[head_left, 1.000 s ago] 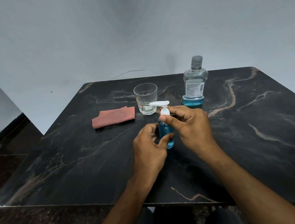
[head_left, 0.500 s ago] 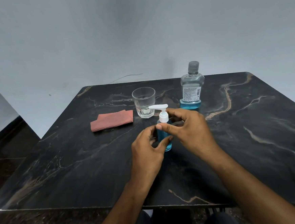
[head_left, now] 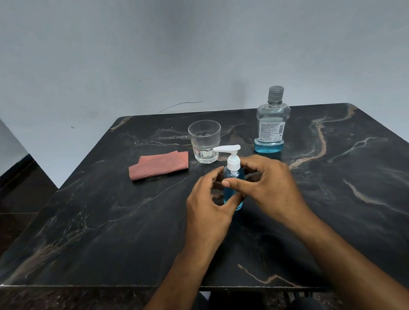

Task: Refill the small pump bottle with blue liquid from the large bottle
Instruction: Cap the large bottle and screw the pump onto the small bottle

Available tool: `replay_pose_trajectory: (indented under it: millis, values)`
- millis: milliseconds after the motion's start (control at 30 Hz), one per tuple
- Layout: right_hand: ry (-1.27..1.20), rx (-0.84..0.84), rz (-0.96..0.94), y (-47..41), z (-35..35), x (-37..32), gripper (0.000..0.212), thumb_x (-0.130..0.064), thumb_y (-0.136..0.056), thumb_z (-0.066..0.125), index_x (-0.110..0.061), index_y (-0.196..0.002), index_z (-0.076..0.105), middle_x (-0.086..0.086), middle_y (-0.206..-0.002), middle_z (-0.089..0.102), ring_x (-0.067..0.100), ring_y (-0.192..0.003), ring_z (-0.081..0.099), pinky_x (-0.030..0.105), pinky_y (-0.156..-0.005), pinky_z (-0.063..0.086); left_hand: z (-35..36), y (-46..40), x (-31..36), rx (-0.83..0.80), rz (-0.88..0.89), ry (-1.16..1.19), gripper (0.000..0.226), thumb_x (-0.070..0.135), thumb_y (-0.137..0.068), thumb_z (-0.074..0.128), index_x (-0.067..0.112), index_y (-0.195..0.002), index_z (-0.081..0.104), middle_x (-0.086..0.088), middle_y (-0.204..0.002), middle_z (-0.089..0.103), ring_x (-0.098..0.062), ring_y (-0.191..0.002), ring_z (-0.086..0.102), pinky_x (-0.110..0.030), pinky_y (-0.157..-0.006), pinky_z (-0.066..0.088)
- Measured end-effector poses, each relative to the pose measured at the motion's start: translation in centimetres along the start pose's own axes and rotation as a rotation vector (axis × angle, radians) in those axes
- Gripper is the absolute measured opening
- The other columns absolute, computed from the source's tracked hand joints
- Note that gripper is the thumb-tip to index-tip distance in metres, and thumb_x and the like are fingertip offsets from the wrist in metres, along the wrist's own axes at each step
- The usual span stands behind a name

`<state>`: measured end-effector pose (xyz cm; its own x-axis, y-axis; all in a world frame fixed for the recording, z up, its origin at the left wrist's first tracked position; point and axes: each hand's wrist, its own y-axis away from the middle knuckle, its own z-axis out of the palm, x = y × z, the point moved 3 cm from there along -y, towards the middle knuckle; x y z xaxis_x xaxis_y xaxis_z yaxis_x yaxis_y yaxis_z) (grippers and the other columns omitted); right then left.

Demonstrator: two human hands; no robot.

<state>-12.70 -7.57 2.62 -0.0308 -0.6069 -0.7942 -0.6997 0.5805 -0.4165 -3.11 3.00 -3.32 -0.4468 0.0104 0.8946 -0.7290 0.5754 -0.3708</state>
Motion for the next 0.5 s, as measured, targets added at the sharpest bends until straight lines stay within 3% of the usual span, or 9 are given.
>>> replay_pose_trajectory:
  millis: [133, 233, 500]
  values:
    - [0.021, 0.006, -0.007, 0.14, -0.02, -0.06, 0.03, -0.023, -0.073, 0.087, -0.027, -0.101, 0.078, -0.01, -0.096, 0.073, 0.001, -0.089, 0.068, 0.016, -0.075, 0.052, 0.0, 0.07, -0.02, 0.0, 0.015, -0.023, 0.054, 0.031, -0.079, 0.086, 0.041, -0.126, 0.062, 0.016, -0.117, 0.067, -0.001, -0.1, 0.068, -0.018, -0.079, 0.059]
    - [0.021, 0.011, -0.015, 0.14, -0.02, 0.0, 0.031, -0.024, -0.073, 0.087, -0.029, -0.101, 0.078, -0.011, -0.099, 0.073, -0.001, -0.09, 0.067, 0.013, -0.076, 0.051, -0.07, 0.02, -0.18, -0.003, 0.02, -0.04, 0.05, 0.031, -0.08, 0.086, 0.037, -0.124, 0.063, 0.016, -0.117, 0.067, 0.0, -0.1, 0.068, -0.019, -0.079, 0.06]
    - [-0.032, 0.019, -0.018, 0.54, 0.32, 0.79, 0.043, -0.026, -0.072, 0.088, -0.033, -0.112, 0.073, -0.017, -0.105, 0.073, 0.0, -0.096, 0.069, 0.031, -0.085, 0.059, -0.02, -0.07, -0.53, -0.008, 0.011, -0.026, 0.049, 0.028, -0.08, 0.085, 0.037, -0.123, 0.064, 0.015, -0.117, 0.067, -0.002, -0.1, 0.07, -0.025, -0.08, 0.062]
